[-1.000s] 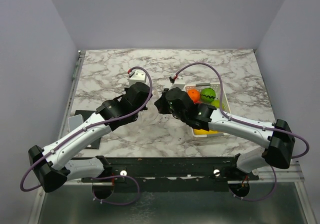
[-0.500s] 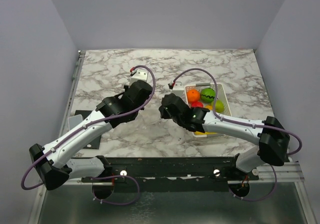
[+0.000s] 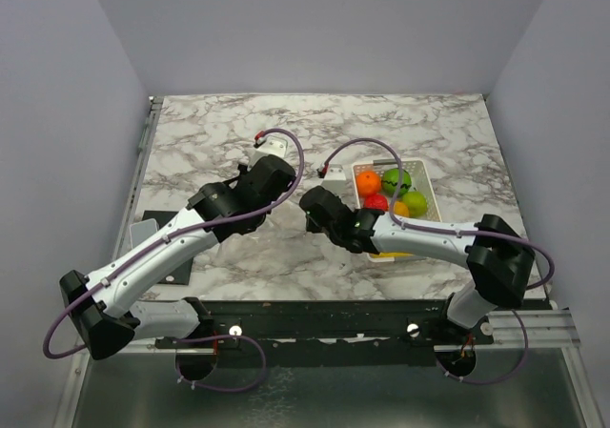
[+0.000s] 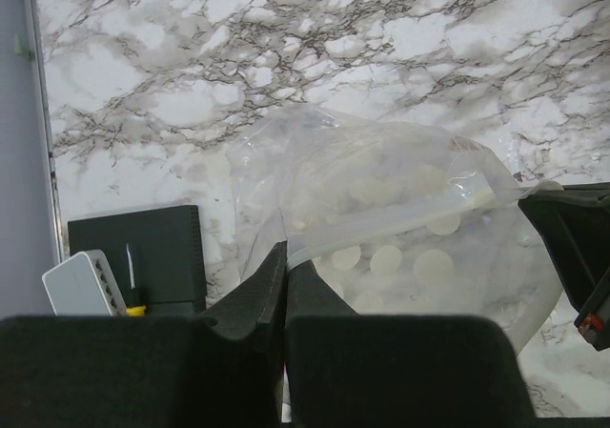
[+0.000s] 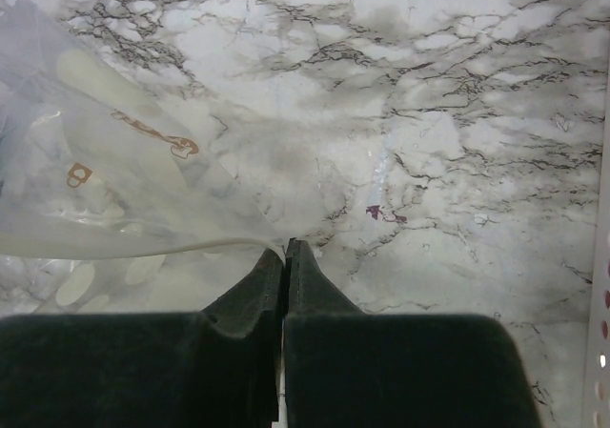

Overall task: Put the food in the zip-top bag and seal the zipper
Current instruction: Open the zipper of the food storage bag, then pick up the fake fruit from the bin.

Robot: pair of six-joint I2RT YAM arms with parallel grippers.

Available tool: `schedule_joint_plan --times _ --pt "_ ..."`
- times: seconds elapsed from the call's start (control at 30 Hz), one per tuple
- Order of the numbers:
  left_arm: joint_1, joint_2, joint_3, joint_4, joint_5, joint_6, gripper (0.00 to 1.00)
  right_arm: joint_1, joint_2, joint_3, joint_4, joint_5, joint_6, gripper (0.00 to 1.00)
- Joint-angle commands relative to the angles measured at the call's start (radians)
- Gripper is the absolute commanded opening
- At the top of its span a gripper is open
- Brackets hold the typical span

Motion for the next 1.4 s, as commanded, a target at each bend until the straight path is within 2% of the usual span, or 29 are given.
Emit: schedule_joint_plan --times 0.0,0.23,0.4,0.77,1.37 --pt "0.0 0.008 0.021 -0.012 -0.079 0.026 0.0 -0.021 0.04 0.004 -0.039 0.034 0.001 0.01" --pt "0.001 0.016 -0.019 0.05 -0.041 0.021 0.0 -0.032 0.039 0.03 -0.011 0.002 -0.01 0.02" --pt "0.0 0.027 -0.041 0.077 -0.035 0.018 0.0 -0.032 0.012 0.042 -0.001 -0.02 -0.032 0.13" --pt "-0.001 0.056 -0.071 0.142 -0.032 0.014 0.0 -0.032 -0.099 0.049 -0.035 -0.039 -0.082 0.43" --pt "0.0 0.016 -0.159 0.263 0.008 0.032 0.0 -0.096 -0.456 -0.059 -0.364 0.125 -0.113 0.7"
